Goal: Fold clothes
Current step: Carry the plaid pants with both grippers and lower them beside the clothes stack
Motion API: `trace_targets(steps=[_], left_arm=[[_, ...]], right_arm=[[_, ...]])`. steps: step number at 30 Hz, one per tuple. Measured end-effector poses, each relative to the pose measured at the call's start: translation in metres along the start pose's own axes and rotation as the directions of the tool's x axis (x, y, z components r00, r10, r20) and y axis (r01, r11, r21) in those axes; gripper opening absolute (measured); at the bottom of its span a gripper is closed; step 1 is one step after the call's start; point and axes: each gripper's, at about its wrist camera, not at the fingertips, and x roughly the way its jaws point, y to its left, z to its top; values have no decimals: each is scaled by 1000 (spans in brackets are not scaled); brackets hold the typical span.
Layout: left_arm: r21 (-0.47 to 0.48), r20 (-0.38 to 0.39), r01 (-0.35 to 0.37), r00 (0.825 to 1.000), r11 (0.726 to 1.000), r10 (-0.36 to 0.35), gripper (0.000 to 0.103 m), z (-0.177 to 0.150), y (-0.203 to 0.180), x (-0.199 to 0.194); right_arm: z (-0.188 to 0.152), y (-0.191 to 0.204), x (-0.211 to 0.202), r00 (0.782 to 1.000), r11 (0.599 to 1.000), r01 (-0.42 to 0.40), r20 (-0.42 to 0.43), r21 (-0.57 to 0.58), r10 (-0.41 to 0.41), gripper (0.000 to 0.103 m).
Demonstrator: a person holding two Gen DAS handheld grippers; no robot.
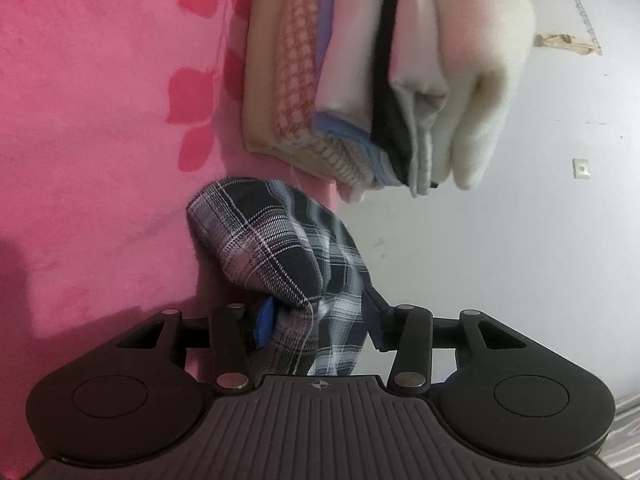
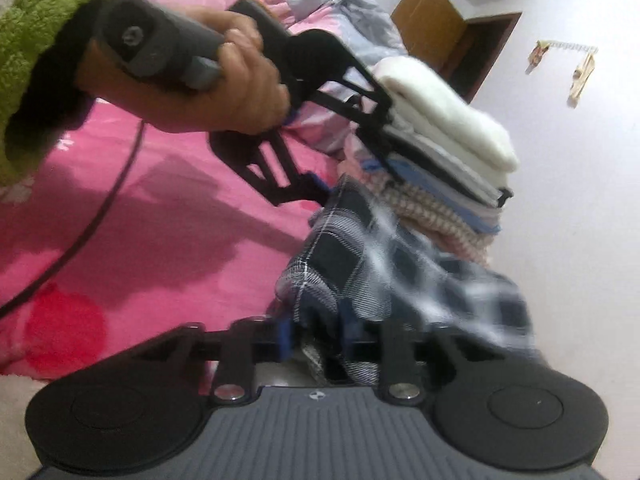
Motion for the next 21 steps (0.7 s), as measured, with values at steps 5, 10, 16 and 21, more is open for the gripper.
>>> trace_targets(steps=[5,10,16,21], left_arm=[[15,11,-32,999,999,32,50,6,0,-2],[-51,-30,-79,997,996,78,51,25,8,38],[34,4,-135,991,990,135,27,22,-9,29],[53,20,-113,993,992,113,16,26,3,26]], right_arm=[[5,-26,-18,999,997,18,38,78,-21,13],[13,-62,-33,998,983,17,56,185,-28,12],[14,-82,-40,997,974,-2,72,226,-15,11],[12,-81,-37,997,985,-10,79,174,-4,11]])
